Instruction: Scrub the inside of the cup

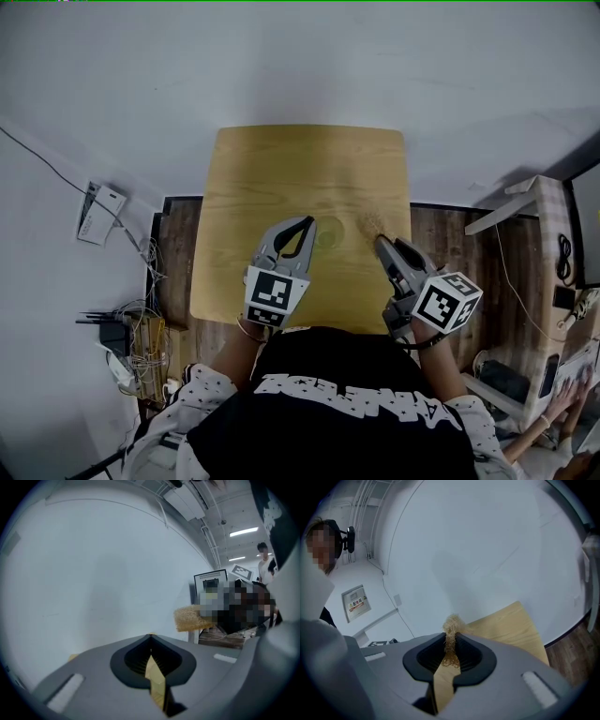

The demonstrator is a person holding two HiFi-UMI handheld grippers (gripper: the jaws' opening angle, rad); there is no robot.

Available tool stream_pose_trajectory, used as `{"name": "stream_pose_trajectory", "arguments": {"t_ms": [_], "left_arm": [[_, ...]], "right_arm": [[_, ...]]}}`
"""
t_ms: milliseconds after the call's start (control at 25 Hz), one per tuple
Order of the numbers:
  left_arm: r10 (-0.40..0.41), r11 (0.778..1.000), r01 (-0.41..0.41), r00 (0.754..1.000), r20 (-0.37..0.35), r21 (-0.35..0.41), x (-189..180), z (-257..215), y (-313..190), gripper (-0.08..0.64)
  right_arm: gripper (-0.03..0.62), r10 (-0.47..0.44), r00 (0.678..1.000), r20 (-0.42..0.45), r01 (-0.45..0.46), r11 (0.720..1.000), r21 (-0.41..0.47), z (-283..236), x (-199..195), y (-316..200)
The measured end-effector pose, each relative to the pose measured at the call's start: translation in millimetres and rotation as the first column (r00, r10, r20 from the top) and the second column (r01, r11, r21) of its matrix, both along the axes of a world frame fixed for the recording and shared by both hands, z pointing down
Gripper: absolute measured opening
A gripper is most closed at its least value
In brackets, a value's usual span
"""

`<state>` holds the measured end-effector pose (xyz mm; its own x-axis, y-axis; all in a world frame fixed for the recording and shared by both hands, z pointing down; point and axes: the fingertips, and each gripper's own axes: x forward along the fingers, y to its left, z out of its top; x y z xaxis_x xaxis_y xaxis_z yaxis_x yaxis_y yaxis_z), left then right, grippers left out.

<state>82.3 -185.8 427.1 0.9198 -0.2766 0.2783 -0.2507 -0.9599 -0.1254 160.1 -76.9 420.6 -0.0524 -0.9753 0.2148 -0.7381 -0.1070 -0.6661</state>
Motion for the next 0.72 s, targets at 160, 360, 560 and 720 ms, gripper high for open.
{"name": "stream_pose_trajectory", "arguments": {"t_ms": [160,360,560,720], "left_arm": [[0.000,1.000,0.000,1.000,0.002,0.004,-1.0,-1.6,3.0,0.002],[-0.005,1.000,0.005,1.000,0.003,0.006,-2.4,-2.2,6.2,0.002],[-0.006,1.000,0.006,1.000,0.005,0.006,-2.7,-2.5,8.4,0.002],[-0.006,1.000,0.006,1.000,0.007,0.009,-2.8,-3.1,10.0,0.002]], "right_arm": [[0.072,-0.007,1.000,0.001,0.007,1.000,-0.002,-0.3,-1.0,1.0],[0.072,-0.017,1.000,0.003,0.017,1.000,-0.003,-1.3,-2.5,2.0],[0.072,-0.016,1.000,0.005,0.016,1.000,0.005,-0.6,-1.0,2.2],[0.072,-0.018,1.000,0.006,0.018,1.000,0.009,-0.6,-0.7,1.6]]}}
